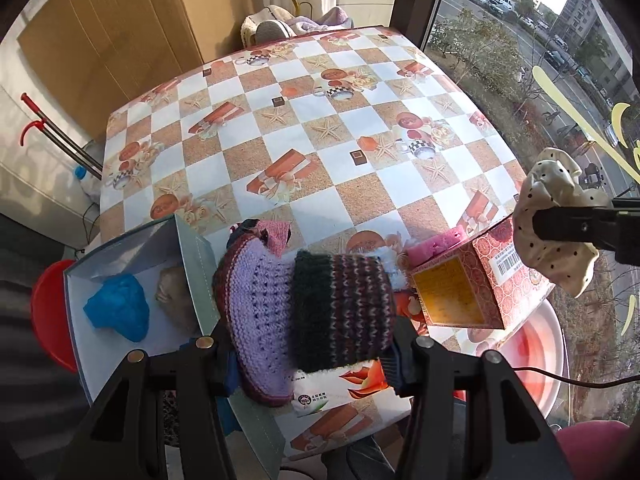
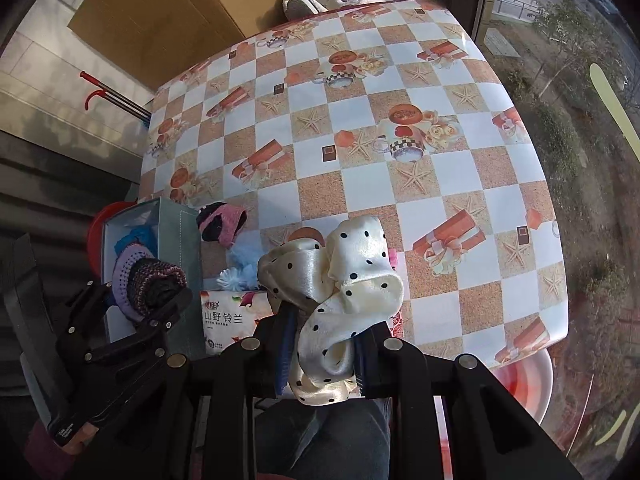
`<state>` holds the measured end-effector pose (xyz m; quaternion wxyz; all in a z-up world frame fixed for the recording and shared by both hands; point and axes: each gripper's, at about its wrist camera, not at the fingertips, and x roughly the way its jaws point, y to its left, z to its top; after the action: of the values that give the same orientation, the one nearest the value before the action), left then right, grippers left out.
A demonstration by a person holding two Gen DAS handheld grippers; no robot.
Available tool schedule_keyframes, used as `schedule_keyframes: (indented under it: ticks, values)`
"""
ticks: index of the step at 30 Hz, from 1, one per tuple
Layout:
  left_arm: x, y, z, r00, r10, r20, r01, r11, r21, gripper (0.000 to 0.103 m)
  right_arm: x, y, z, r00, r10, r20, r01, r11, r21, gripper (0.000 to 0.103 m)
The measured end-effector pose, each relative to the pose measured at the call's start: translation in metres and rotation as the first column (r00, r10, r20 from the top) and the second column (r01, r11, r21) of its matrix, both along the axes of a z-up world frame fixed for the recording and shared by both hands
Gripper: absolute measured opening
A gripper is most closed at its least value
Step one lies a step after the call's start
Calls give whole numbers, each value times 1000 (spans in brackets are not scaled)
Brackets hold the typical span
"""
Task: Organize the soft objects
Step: 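Carry the purple knit hat and polka-dot bow over the white box with both tools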
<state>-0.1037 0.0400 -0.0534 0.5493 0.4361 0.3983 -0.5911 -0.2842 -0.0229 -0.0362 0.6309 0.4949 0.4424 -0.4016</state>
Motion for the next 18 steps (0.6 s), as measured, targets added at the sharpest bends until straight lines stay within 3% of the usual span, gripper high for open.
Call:
schedule_keyframes:
  ticks: [9,18]
  values:
    - [49,42,1,995,94,27,-93,996,-8,58,69,28,-3,990,136,29,-137,990,15,26]
    - [90,74,3,979,200,38,-200,980,-9,58,130,53,-4,957,286,44,-287,958,20,26]
